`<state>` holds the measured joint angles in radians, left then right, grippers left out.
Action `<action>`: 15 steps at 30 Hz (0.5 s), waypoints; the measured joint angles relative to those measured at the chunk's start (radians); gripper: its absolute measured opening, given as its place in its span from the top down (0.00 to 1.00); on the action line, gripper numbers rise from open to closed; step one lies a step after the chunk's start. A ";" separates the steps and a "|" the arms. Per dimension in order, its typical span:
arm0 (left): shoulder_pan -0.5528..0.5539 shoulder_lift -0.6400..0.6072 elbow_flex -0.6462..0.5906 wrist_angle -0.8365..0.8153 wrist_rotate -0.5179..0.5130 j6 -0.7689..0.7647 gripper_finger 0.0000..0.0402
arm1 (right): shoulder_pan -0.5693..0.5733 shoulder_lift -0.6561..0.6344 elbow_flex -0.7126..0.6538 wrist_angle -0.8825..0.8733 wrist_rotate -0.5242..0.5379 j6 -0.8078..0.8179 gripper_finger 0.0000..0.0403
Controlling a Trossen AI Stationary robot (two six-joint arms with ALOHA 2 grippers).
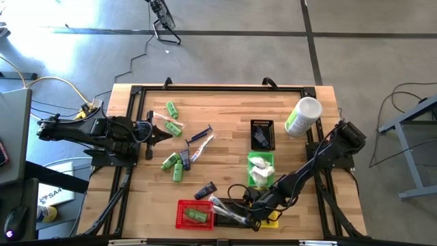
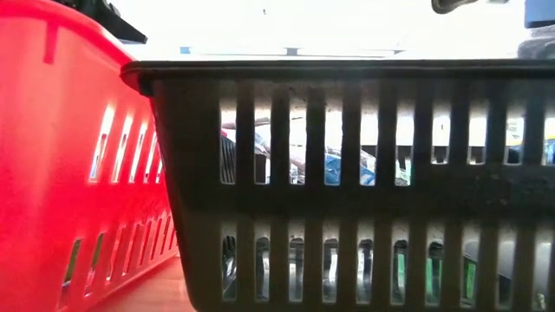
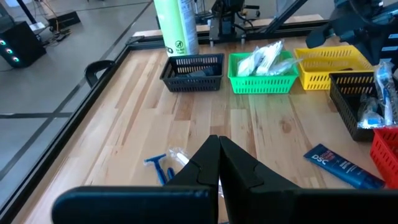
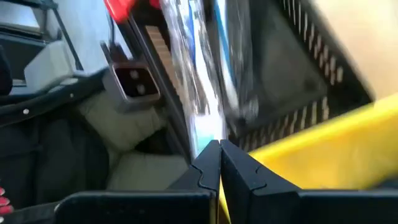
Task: Pick & Place Travel size toiletries
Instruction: Put the dark blue toothbrush into the bottom black bin
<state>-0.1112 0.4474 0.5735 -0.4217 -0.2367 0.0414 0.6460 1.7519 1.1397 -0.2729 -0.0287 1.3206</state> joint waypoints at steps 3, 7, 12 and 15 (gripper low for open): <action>0.000 0.000 0.000 0.000 0.000 0.000 1.00 | -0.005 -0.019 0.001 0.026 0.067 -0.072 0.99; 0.000 0.000 0.000 0.000 0.000 0.001 1.00 | -0.012 -0.020 0.048 -0.010 0.147 -0.191 0.99; 0.000 0.000 0.000 0.001 -0.006 0.003 1.00 | -0.019 0.001 0.127 -0.119 0.200 -0.248 0.99; 0.000 0.000 0.000 0.000 -0.008 0.003 1.00 | -0.021 0.031 0.178 -0.184 0.214 -0.275 0.99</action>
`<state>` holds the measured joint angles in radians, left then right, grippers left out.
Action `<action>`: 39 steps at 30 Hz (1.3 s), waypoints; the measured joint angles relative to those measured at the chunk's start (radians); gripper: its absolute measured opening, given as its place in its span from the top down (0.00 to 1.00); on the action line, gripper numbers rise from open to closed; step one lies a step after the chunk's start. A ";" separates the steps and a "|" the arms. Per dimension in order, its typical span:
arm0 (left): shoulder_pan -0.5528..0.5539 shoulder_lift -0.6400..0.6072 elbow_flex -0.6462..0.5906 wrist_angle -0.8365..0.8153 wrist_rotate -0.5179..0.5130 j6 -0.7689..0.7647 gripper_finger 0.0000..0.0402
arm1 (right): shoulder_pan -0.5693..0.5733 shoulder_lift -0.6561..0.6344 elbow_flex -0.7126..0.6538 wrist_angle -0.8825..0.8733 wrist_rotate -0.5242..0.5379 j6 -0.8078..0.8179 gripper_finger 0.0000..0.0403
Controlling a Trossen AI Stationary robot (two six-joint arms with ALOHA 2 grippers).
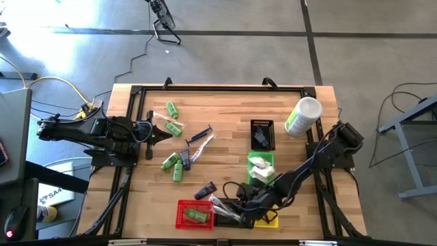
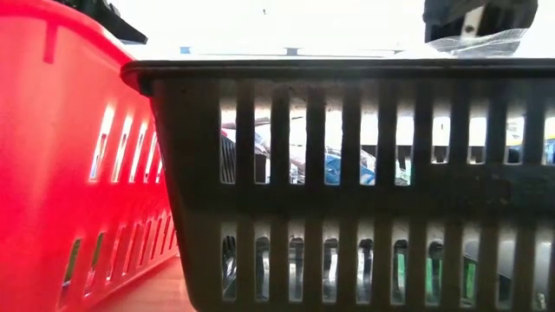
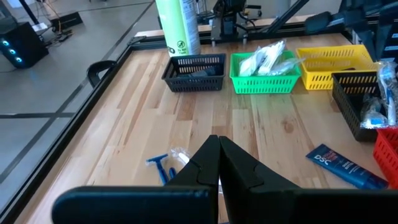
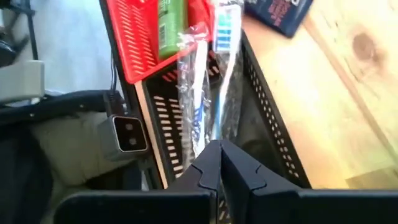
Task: Pick & Place Travel size toiletries
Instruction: Put the dark blue toothbrush into the bottom black bin
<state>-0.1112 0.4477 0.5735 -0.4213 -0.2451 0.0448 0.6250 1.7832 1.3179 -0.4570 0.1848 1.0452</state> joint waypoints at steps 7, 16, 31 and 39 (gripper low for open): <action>0.000 0.000 0.000 0.000 -0.001 0.000 1.00 | -0.004 0.055 0.079 -0.058 -0.004 -0.106 0.99; 0.000 0.000 0.000 0.000 -0.004 0.000 1.00 | -0.014 0.054 0.082 -0.055 -0.002 -0.126 0.91; 0.000 0.000 -0.001 0.000 -0.036 0.003 1.00 | -0.016 0.057 0.082 -0.012 -0.058 -0.308 0.47; 0.000 0.000 -0.001 0.000 -0.038 0.003 1.00 | -0.017 0.057 0.044 0.063 -0.055 -0.306 0.50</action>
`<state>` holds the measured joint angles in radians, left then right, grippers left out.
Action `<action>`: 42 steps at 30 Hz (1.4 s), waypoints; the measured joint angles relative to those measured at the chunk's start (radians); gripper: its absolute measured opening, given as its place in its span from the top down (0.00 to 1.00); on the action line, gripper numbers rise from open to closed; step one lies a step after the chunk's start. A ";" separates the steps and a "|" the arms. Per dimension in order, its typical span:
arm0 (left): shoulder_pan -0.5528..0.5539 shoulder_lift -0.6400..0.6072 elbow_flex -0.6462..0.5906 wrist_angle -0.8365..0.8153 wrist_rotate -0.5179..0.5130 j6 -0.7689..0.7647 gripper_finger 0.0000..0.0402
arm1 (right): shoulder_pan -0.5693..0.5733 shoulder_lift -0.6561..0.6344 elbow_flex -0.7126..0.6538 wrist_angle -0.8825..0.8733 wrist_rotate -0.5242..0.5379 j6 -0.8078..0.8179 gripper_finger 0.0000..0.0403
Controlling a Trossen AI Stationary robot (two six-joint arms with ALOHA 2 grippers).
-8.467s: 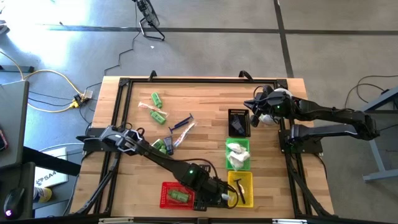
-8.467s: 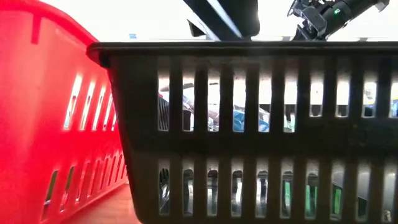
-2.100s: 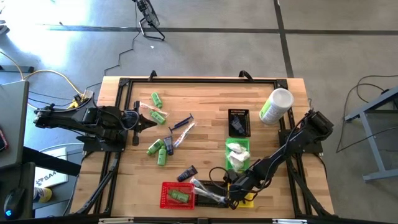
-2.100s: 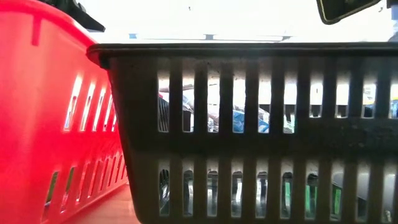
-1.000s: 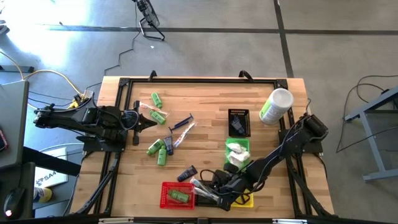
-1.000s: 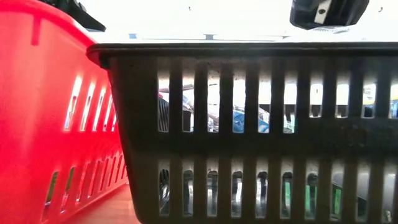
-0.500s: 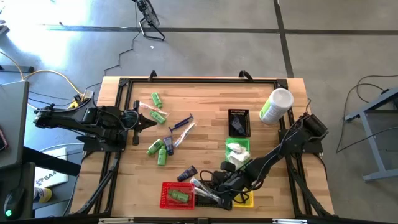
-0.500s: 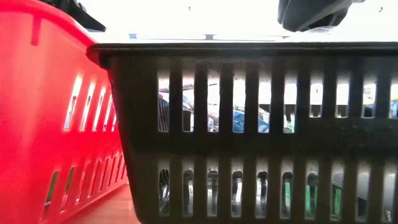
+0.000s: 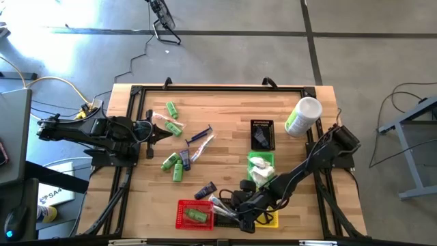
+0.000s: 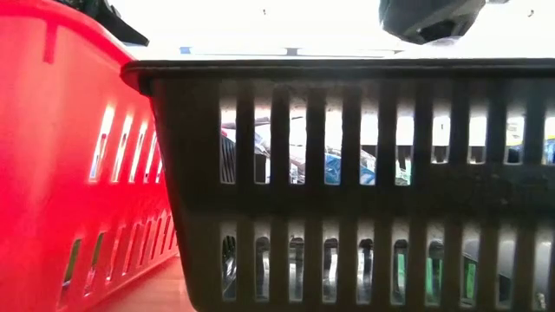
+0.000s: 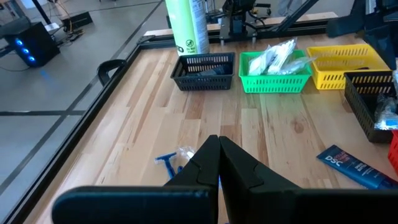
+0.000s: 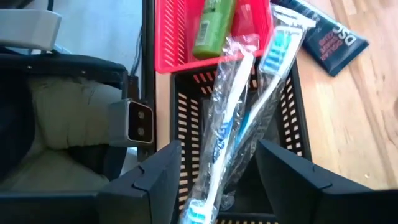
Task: Pick & Place Travel size toiletries
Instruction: Put the dark blue toothbrush into the bottom black bin
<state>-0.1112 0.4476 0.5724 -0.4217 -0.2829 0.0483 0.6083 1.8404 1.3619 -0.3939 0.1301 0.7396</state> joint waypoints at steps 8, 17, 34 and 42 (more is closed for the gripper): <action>0.000 0.000 0.000 0.000 0.000 0.000 1.00 | 0.005 0.001 -0.090 0.118 -0.002 0.076 0.51; 0.000 0.000 0.000 0.000 0.000 0.000 1.00 | 0.009 0.002 -0.132 0.123 -0.032 0.106 0.51; 0.000 0.000 0.000 0.000 0.001 0.000 1.00 | 0.012 0.077 -0.146 0.149 -0.186 0.193 0.51; 0.000 0.000 0.000 -0.001 0.001 0.000 1.00 | 0.006 0.073 -0.146 0.164 -0.185 0.159 0.63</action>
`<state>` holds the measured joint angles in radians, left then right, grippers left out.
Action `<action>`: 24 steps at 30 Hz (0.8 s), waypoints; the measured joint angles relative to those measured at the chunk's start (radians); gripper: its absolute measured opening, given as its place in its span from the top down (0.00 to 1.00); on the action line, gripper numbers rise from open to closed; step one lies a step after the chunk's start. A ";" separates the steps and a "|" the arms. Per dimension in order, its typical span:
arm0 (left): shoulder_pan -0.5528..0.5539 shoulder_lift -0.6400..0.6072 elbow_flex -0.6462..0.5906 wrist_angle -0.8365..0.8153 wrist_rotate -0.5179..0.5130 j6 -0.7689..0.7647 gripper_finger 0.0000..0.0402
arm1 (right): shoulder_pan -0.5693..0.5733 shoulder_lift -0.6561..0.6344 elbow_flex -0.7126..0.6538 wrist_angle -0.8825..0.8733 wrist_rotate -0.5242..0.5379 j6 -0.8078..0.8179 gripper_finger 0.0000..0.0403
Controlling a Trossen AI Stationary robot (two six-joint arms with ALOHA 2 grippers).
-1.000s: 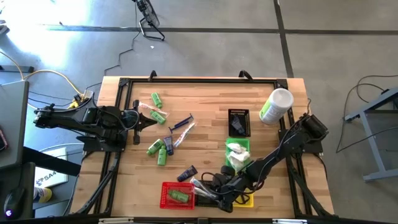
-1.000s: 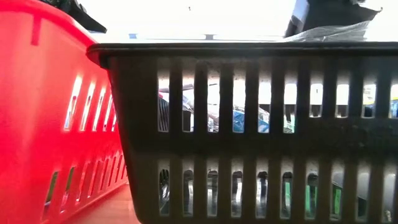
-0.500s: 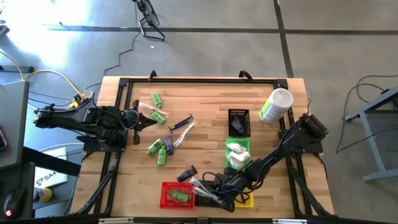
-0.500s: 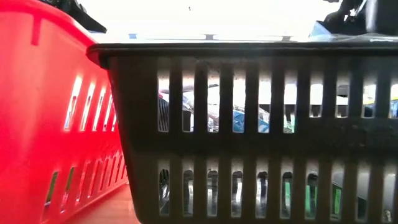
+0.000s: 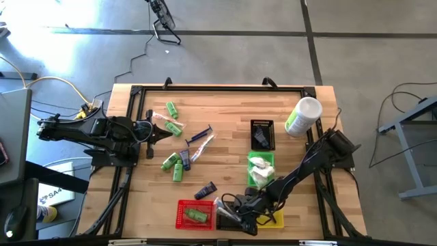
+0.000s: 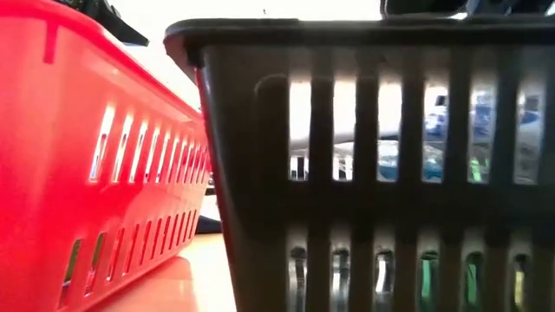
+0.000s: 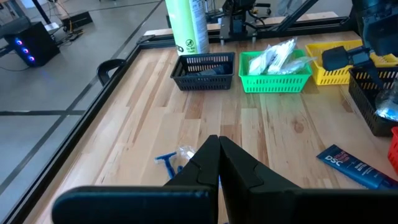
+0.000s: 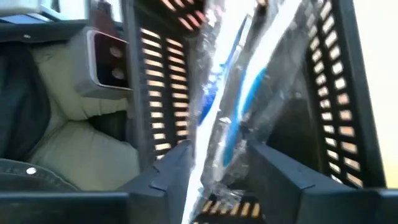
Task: Pick & Place Travel size toiletries
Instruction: Put the dark blue toothbrush into the bottom black bin
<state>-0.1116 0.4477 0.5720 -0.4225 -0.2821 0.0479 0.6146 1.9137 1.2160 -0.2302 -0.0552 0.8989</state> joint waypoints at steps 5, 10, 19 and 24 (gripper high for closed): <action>0.000 0.000 0.000 0.000 0.000 0.000 1.00 | -0.001 -0.005 0.000 0.022 0.000 -0.032 0.82; 0.000 0.000 0.000 0.000 0.000 0.000 1.00 | 0.001 -0.028 0.000 0.022 0.040 -0.061 0.97; 0.000 0.000 0.000 -0.009 0.000 0.000 1.00 | 0.016 -0.055 0.000 0.034 0.170 -0.075 0.98; 0.000 0.000 0.000 -0.030 0.001 0.000 1.00 | 0.027 -0.054 0.000 0.008 0.212 -0.074 0.98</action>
<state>-0.1115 0.4477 0.5720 -0.4530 -0.2813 0.0475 0.6415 1.8595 1.2163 -0.2224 0.1573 0.8244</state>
